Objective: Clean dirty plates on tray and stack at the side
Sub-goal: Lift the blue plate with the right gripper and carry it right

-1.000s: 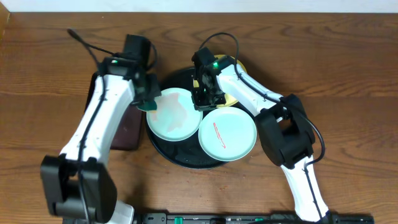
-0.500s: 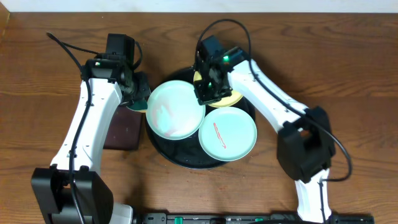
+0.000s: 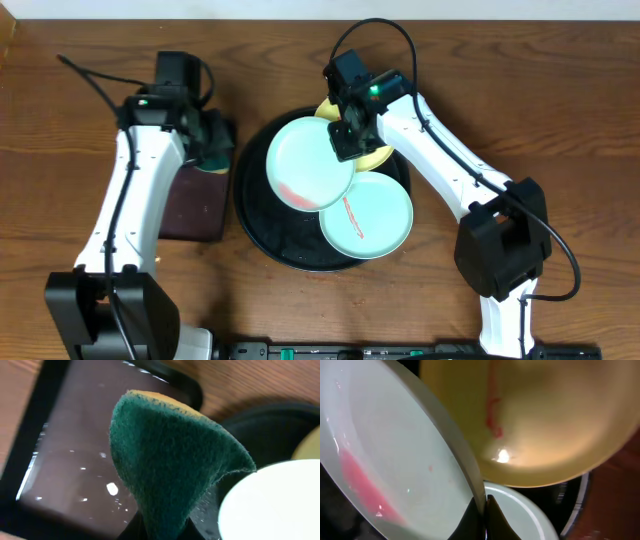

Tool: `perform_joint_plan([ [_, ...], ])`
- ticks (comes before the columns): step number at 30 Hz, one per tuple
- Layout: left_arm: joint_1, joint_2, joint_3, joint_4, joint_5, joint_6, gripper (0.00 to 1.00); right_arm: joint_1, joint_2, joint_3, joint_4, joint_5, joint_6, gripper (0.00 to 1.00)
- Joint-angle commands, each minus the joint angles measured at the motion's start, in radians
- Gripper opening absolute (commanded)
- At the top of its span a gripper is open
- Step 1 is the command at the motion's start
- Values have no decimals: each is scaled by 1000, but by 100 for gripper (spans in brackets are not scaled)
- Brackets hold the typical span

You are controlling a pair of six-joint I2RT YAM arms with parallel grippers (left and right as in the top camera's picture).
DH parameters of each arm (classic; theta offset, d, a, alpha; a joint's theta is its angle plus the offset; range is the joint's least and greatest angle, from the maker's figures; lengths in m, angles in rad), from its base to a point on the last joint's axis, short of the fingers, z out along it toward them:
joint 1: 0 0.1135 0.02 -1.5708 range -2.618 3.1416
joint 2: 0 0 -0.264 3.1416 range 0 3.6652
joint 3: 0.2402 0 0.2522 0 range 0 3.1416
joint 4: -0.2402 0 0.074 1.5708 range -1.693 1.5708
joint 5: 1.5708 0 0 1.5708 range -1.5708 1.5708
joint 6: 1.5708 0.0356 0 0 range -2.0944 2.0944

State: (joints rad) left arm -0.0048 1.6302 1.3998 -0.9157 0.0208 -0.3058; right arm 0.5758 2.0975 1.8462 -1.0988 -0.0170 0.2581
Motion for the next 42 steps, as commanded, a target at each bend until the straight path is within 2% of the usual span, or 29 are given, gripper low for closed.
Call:
perform_joint_plan([
  [1,55,-14,24,1,16,13,7,35,-39,22,2,189,-13,1],
  [6,87,-14,24,1,24,14,8,90,-51,61,-13,322,-13,1],
  [12,89,-14,24,1,20,18,8,196,-78,72,-2,595,-13,1],
  [20,89,-14,24,1,20,25,7,317,-85,72,3,858,-13,1],
  [30,89,-14,24,1,20,25,8,418,-85,72,73,1163,-13,1],
  [36,89,-14,24,1,20,25,7,426,-85,72,98,1244,-13,1],
  [42,89,-14,24,1,20,25,7,426,-86,72,100,1226,-13,1],
])
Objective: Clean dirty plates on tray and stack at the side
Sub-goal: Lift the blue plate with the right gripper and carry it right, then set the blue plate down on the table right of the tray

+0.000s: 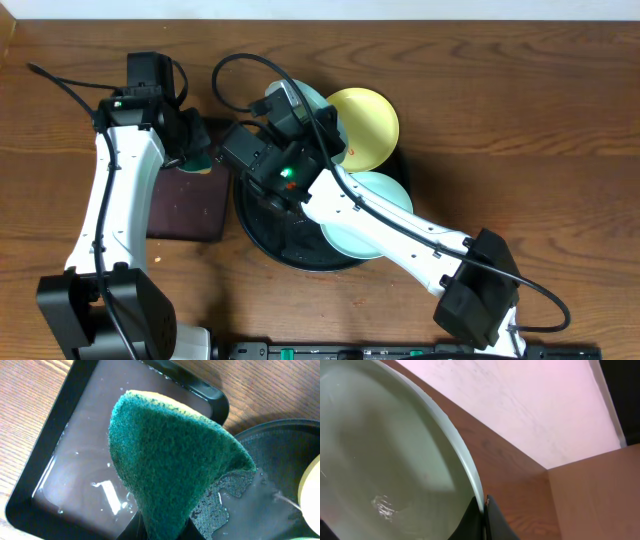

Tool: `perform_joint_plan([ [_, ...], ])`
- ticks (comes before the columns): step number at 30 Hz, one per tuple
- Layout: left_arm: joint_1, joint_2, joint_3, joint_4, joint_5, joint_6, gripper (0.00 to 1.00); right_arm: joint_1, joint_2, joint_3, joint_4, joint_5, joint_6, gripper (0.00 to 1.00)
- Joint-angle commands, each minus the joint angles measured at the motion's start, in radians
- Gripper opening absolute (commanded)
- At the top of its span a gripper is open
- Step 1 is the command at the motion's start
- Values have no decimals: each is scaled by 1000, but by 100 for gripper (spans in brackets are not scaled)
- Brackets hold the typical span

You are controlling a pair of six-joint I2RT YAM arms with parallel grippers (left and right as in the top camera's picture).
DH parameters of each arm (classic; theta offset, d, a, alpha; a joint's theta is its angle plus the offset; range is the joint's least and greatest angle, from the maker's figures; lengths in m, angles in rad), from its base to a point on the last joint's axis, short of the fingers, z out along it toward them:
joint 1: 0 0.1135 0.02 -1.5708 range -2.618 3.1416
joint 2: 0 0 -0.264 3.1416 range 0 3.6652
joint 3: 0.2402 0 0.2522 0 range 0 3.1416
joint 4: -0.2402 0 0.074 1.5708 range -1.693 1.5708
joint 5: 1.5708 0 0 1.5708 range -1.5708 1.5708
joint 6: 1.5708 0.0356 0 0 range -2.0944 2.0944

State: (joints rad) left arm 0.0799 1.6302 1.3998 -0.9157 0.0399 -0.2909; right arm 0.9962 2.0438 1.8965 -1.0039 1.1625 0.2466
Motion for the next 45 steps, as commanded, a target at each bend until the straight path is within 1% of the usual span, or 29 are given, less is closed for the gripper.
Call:
perform_joint_plan([
  [1,4,-14,24,1,1,10,7,6,-32,22,5,34,-1,1],
  [4,4,-14,24,1,1,10,8,4,-32,22,-6,-23,-1,1],
  [8,4,-14,24,1,1,10,7,-12,-32,22,-27,-149,1,1],
  [11,4,-14,23,1,1,10,7,-35,-34,22,-39,-269,11,1],
  [15,4,-14,22,0,1,10,8,-92,-69,22,-47,-481,30,1],
  [16,4,-14,20,0,1,10,8,-128,-94,22,-47,-567,31,1],
  [21,4,-14,19,0,2,10,7,-291,-180,22,-56,-846,30,1],
  [23,4,-14,18,0,2,10,7,-383,-214,22,-72,-963,30,1],
  [26,4,-14,18,-5,2,10,8,-525,-251,22,-108,-1080,29,1],
  [32,4,-14,18,-9,2,10,7,-832,-294,22,-223,-1147,29,1],
  [37,4,-14,18,-9,1,10,7,-1063,-290,18,-328,-1151,23,1],
  [41,4,-14,18,-6,1,10,8,-1180,-287,-47,-357,-1133,18,1],
  [45,4,-14,18,-3,1,10,7,-1228,-287,-180,-302,-1134,5,1],
])
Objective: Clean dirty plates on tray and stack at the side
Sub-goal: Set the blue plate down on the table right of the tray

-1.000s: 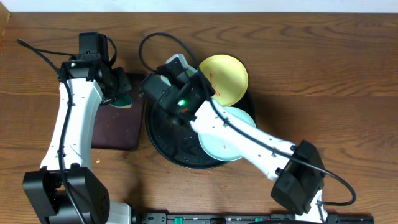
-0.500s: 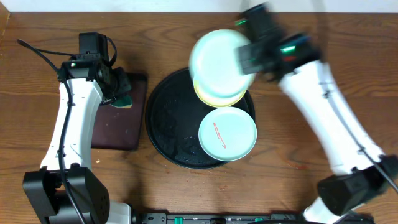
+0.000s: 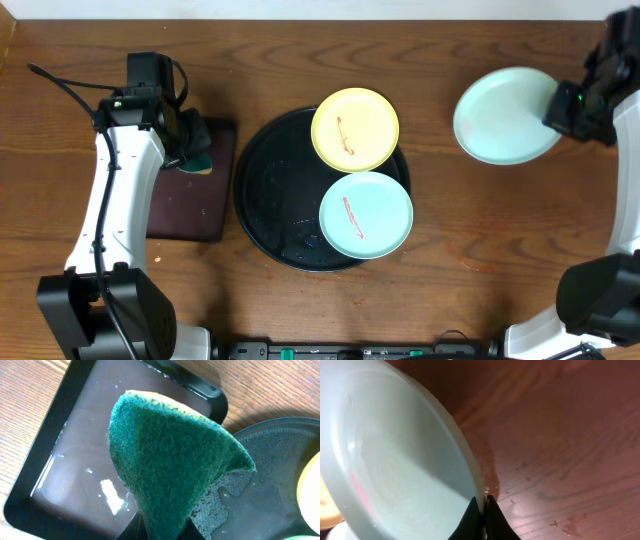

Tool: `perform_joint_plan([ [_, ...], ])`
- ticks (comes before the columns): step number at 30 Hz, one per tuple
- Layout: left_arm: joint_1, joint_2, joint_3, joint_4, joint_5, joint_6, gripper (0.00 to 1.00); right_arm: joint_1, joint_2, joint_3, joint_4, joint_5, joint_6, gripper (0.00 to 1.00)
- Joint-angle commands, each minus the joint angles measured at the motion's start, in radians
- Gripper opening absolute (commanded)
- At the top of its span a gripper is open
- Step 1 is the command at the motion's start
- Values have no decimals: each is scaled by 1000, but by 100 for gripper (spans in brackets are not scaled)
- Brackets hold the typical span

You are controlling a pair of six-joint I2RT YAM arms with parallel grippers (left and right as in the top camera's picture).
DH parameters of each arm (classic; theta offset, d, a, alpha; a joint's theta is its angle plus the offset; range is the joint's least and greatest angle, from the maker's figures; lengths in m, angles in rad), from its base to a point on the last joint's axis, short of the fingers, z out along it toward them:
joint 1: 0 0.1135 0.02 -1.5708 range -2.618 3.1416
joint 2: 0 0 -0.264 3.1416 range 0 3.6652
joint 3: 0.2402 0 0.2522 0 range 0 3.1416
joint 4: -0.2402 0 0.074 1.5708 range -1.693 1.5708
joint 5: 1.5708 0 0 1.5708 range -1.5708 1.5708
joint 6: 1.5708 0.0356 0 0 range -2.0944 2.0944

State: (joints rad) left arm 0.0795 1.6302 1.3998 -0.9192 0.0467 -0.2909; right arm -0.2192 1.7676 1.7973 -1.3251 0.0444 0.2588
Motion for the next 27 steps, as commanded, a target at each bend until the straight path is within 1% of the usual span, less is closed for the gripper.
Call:
perform_joint_plan([
  [1,5,-14,18,1,-6,10,7,-16,-11,-126,47,-16,-7,1],
  [3,4,-14,18,2,-6,10,8,-16,-11,-205,112,-16,-6,1],
  [5,5,-14,18,2,-6,10,8,-16,-11,-317,232,-16,-6,1],
  [8,4,-14,18,1,-6,10,8,-16,-11,-423,353,-23,-6,1],
  [13,4,-14,18,1,-5,10,7,-14,-11,-507,458,-56,-31,1],
  [19,4,-14,18,2,-5,10,7,-15,-11,-611,524,-133,-35,1],
  [26,4,-14,18,1,-5,10,7,-13,-11,-660,520,-131,-35,1],
  [27,4,-14,18,1,-5,10,7,-13,-11,-658,521,-132,-35,4],
])
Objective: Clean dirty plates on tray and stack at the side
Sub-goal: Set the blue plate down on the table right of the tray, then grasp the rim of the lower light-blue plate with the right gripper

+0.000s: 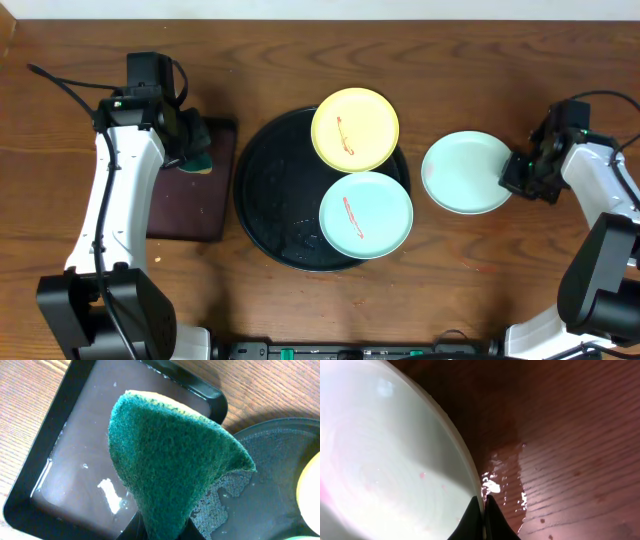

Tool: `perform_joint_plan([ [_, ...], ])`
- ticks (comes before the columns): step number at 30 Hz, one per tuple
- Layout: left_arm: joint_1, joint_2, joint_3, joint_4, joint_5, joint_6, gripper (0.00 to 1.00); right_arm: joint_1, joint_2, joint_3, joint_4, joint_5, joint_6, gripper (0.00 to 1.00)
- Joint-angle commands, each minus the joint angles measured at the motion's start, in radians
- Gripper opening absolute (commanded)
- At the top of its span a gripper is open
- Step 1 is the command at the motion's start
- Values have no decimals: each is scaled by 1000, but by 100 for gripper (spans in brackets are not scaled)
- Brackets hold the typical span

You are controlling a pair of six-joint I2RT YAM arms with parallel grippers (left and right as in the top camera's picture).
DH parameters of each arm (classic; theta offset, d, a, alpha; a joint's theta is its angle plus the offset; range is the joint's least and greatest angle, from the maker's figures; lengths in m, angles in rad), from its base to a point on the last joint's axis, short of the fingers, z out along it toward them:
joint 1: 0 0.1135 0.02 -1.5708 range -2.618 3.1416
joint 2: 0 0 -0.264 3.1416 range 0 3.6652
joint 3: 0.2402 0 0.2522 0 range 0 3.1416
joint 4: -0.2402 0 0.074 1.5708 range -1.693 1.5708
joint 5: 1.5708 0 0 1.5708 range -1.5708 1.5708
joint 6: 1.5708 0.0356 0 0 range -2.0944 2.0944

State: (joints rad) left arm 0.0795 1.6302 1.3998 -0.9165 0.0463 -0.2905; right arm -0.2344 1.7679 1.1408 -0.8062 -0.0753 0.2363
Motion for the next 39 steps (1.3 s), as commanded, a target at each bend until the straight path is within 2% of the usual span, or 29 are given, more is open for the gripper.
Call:
perform_joint_plan([
  [1,4,-14,18,-2,-5,10,7,2,-12,5,0,-13,-13,9],
  [3,3,-14,18,-2,-5,10,7,2,-12,31,-32,-35,-13,18],
  [5,2,-14,18,-2,-5,10,7,2,-12,79,-95,-50,-13,22],
  [8,0,-14,18,-2,-3,10,8,2,-12,165,-202,-80,-26,24],
  [11,-3,-14,18,-2,14,10,7,10,-12,248,-290,-253,-95,25],
  [15,-19,-14,18,1,42,10,7,61,-12,257,-304,-433,-145,28],
  [21,-70,-14,18,-2,43,10,8,212,-12,218,-299,-388,-136,34],
  [25,-85,-13,17,2,40,14,7,312,-12,177,-275,-274,-64,27],
  [32,-85,-13,17,6,40,14,7,454,-12,79,-171,-212,32,27],
  [39,-85,-12,17,13,40,14,7,519,-12,18,-109,-165,53,36],
])
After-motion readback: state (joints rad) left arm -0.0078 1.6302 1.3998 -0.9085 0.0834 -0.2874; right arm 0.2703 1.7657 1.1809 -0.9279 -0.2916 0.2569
